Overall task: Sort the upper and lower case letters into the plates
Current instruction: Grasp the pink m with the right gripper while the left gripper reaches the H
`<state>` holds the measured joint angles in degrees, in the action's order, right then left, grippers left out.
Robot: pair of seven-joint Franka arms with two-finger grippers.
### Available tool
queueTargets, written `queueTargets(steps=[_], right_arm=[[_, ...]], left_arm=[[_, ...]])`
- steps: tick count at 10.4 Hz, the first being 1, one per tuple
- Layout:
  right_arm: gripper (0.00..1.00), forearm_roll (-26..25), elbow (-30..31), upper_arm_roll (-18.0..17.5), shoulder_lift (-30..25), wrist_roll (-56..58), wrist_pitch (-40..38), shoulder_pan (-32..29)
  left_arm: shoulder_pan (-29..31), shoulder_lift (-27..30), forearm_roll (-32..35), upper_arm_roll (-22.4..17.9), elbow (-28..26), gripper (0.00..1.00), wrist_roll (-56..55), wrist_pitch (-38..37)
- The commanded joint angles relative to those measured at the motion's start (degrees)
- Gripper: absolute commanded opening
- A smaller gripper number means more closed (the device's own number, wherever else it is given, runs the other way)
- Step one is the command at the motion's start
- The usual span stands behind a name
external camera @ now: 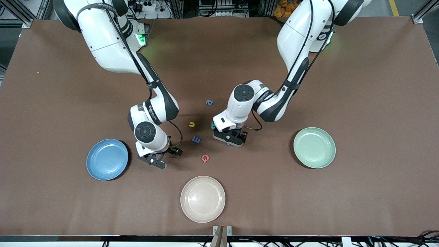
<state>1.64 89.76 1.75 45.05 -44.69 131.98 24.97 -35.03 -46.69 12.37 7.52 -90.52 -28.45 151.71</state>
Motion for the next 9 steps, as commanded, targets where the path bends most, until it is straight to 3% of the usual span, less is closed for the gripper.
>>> queueTargets(steps=[1, 5, 9], right_arm=[[1.00, 0.7, 0.6, -0.1, -0.3, -1.1, 0.5, 0.3], [1.00, 2.3, 0.4, -0.6, -0.3, -1.1, 2.3, 0.9], [1.00, 2.3, 0.6, -0.5, -0.3, -1.0, 2.3, 1.0]], left_arm=[[-0.1, 0.1, 1.9, -0.5, -0.8, 1.00, -1.9, 0.8], [-0.8, 0.5, 1.8, -0.4, -2.6, 0.94, -5.3, 0.7], [-1.4, 1.2, 1.8, -0.3, -4.1, 0.70, -8.2, 0.0]])
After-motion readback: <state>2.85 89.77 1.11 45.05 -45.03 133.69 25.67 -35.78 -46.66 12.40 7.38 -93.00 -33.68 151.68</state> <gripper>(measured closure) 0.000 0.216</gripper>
